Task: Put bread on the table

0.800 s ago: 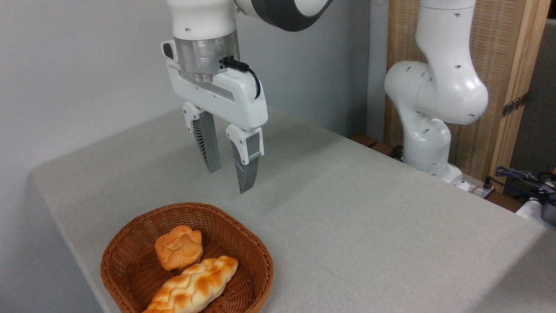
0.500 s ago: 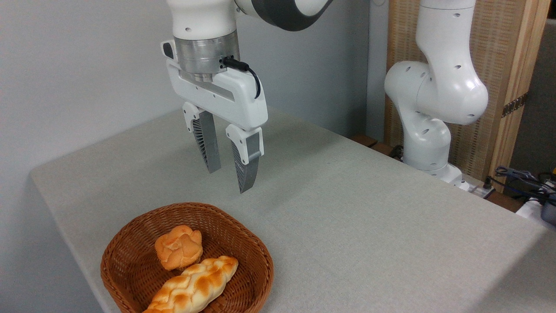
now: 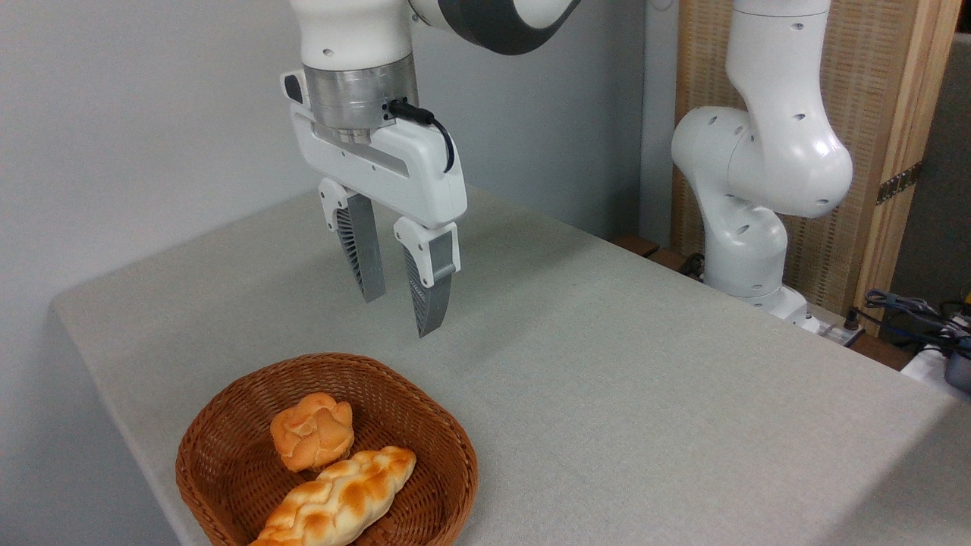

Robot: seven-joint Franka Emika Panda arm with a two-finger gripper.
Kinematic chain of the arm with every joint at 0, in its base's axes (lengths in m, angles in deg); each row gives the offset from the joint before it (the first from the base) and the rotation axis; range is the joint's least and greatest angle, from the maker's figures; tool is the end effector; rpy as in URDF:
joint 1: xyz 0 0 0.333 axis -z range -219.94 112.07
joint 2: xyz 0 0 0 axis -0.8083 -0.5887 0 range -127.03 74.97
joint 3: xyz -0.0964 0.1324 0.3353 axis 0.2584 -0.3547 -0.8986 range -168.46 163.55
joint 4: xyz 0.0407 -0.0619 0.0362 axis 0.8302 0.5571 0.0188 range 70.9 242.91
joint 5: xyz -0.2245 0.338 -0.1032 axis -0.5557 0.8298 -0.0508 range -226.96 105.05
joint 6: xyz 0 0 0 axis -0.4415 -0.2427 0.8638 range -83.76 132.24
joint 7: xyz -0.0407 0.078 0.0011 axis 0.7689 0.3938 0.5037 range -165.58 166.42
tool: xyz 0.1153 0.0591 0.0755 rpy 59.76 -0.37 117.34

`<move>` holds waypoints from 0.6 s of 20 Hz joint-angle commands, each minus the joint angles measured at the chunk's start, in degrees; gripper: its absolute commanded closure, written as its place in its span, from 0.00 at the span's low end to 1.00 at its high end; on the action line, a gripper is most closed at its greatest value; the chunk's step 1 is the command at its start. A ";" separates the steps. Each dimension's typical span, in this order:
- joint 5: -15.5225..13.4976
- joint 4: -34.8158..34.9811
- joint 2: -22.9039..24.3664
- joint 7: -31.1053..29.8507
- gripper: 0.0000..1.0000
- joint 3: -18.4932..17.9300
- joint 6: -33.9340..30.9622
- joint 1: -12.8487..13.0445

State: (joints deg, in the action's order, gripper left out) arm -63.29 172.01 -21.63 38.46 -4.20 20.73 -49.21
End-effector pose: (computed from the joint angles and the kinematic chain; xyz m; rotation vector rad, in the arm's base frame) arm 0.5664 -0.0340 0.5708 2.9218 -1.0788 0.0920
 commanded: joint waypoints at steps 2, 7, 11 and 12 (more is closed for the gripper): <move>-0.91 -0.51 -0.27 0.81 0.00 0.25 -0.92 -0.24; -0.91 0.10 -1.32 0.99 0.00 0.25 3.99 -0.24; -0.91 1.95 -3.51 1.16 0.00 0.25 11.63 -0.24; -0.91 1.95 -4.48 1.16 0.00 0.33 12.78 -0.24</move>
State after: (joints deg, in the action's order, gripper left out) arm -63.30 173.16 -24.13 38.46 -4.14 29.32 -49.18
